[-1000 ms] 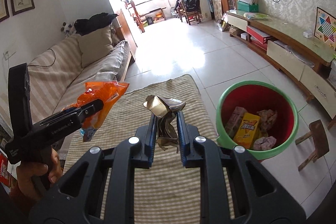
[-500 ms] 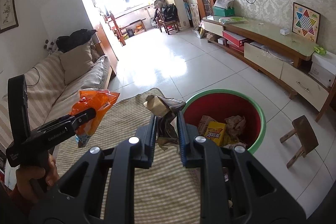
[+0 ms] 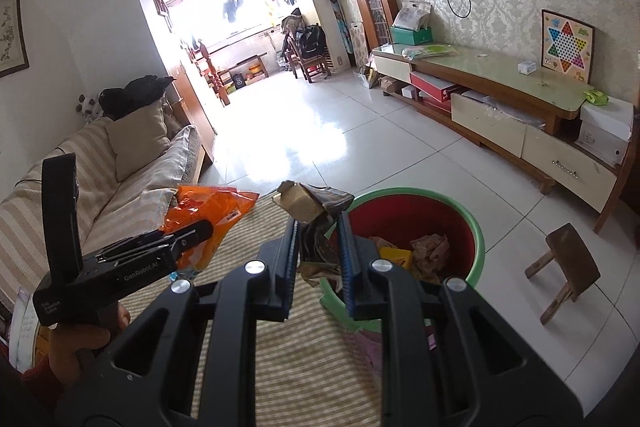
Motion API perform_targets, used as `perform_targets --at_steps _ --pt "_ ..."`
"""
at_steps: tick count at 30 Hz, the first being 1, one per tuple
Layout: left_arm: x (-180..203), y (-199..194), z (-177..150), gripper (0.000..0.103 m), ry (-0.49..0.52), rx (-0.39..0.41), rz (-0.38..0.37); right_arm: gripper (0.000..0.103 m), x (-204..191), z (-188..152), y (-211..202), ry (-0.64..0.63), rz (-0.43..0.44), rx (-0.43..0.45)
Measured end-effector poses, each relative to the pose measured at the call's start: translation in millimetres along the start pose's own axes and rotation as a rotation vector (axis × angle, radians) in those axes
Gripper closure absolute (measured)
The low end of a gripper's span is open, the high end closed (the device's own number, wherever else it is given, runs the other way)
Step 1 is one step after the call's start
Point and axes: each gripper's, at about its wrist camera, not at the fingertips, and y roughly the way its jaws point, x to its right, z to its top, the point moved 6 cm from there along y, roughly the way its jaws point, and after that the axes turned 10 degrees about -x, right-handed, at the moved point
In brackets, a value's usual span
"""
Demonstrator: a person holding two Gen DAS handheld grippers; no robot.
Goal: Collect trash
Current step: 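Carry the orange bag and brown carton over the red bin with both grippers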
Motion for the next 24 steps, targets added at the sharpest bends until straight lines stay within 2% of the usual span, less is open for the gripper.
perform_targets --at_steps 8,19,24 --pt "41.6 35.3 9.1 0.058 0.065 -0.039 -0.060 0.084 22.3 -0.8 -10.1 0.033 -0.039 0.013" --pt "76.5 77.4 16.7 0.057 0.116 -0.100 -0.083 0.084 57.7 -5.3 -13.4 0.093 -0.076 0.015" --pt "84.3 90.5 25.3 0.042 0.108 -0.112 -0.094 0.084 66.1 -9.7 -10.1 0.115 -0.086 0.013"
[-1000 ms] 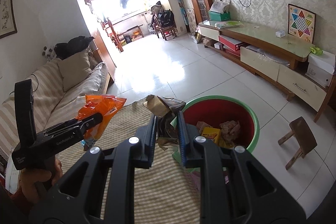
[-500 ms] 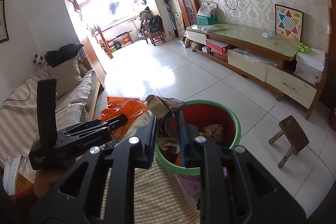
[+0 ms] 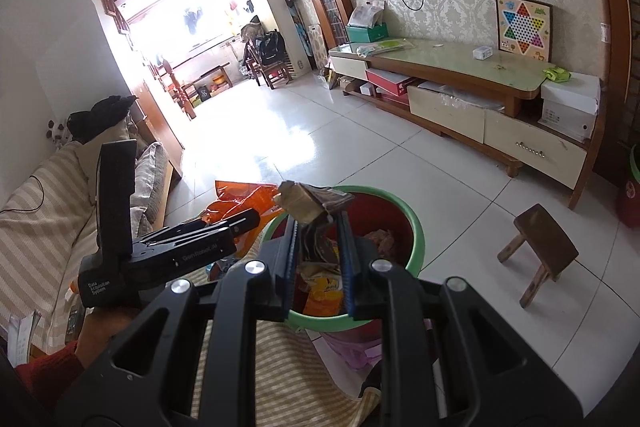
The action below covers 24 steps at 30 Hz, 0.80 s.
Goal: Collect trash
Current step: 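Open the left gripper to drop the orange bag into the bin, then open the right gripper to drop the brown carton into the bin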
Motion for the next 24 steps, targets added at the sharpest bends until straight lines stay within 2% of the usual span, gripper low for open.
perform_targets --at_steps 5,9,18,24 --pt "1.5 -3.9 0.3 0.034 0.018 0.014 0.001 0.084 3.5 -0.7 8.0 0.015 0.005 -0.007" --pt "0.0 -15.3 -0.4 0.033 0.026 0.029 0.000 0.084 -0.1 -2.7 12.1 0.009 0.007 -0.018" --pt "-21.7 -59.6 -22.3 0.024 -0.009 0.076 0.057 0.084 -6.8 -0.9 30.3 0.013 0.029 -0.052" --pt "-38.6 -76.6 -32.1 0.024 -0.038 0.081 0.086 0.084 -21.2 -0.6 50.9 -0.005 0.049 -0.089"
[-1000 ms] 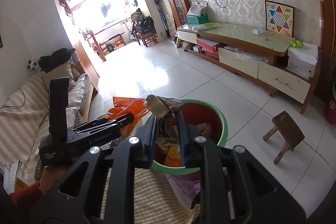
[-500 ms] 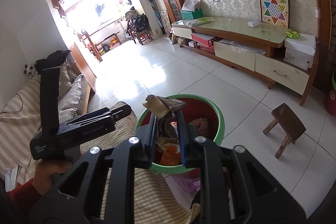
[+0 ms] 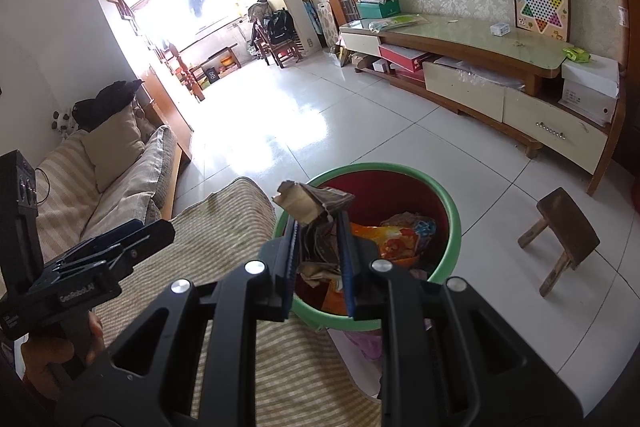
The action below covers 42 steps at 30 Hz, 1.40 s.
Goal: Collect trash
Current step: 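Open the right gripper to drop the brown carton into the bin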
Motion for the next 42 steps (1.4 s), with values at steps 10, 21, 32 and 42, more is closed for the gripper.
perform_targets --at_steps 10,21,32,42 --pt "-20.2 -11.8 -7.0 0.024 -0.041 0.007 0.008 0.084 -14.2 -0.8 17.5 -0.044 -0.009 -0.038" --pt "-37.9 -23.1 -16.0 0.024 -0.078 0.021 0.011 0.084 -21.8 9.1 29.2 -0.081 -0.041 -0.046" --pt "-59.6 -29.4 -23.7 0.023 -0.102 0.017 0.044 0.084 -17.9 19.9 70.0 -0.079 -0.077 -0.092" --pt "-67.9 -31.2 -27.9 0.023 -0.100 0.012 0.068 0.064 -8.7 22.7 89.5 -0.082 -0.154 -0.098"
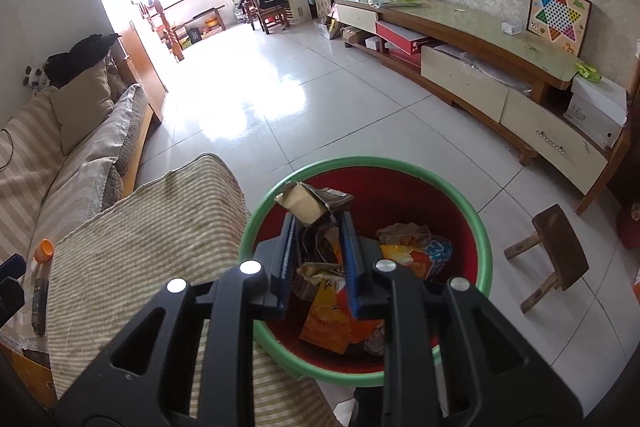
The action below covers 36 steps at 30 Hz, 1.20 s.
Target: Collect trash
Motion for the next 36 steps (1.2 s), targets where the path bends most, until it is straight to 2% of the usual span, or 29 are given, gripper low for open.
perform_targets --at_steps 2,5,8,12,16,21,25,30,32,34,36 --pt "-1.0 -0.9 -1.7 0.023 0.000 -0.002 0.009 0.043 2.4 2.5 -2.0 0.005 -0.025 0.018" --pt "-4.9 -1.7 -2.0 0.023 -0.010 -0.001 0.012 0.039 -0.7 -0.3 -15.0 0.006 -0.006 0.041" --pt "-6.3 -4.0 -2.0 0.023 -0.016 0.004 0.011 0.024 -10.1 -7.1 -34.4 -0.004 0.000 0.076" --pt "-4.1 -8.4 -2.6 0.022 -0.007 0.012 0.018 0.010 -24.2 -20.2 -68.3 -0.020 0.002 0.137" --pt "-9.6 -22.7 -6.6 0.016 -0.014 0.037 0.022 0.005 -36.0 -32.4 -96.8 -0.018 0.004 0.184" --pt "-24.3 -49.6 -12.5 0.010 -0.026 0.082 0.037 0.005 -48.5 -45.2 -136.6 0.003 0.000 0.271" --pt "-35.8 -74.0 -16.4 0.008 -0.028 0.121 0.033 0.005 -71.1 -50.8 -173.2 0.000 -0.006 0.380" --pt "-46.3 -109.9 -21.6 0.008 -0.018 0.210 0.030 0.005 -99.2 -65.0 -210.8 0.028 0.040 0.578" --pt "-48.6 -124.0 -23.5 0.008 -0.017 0.249 0.032 0.005 -104.2 -68.5 -214.0 0.066 0.021 0.568" --pt "-49.0 -137.8 -23.1 0.008 -0.003 0.283 0.050 0.005 -113.3 -71.0 -213.3 0.027 -0.042 0.533" --pt "-47.4 -151.2 -22.2 0.008 0.021 0.323 0.065 0.005 -121.3 -73.9 -219.7 0.002 -0.093 0.555"
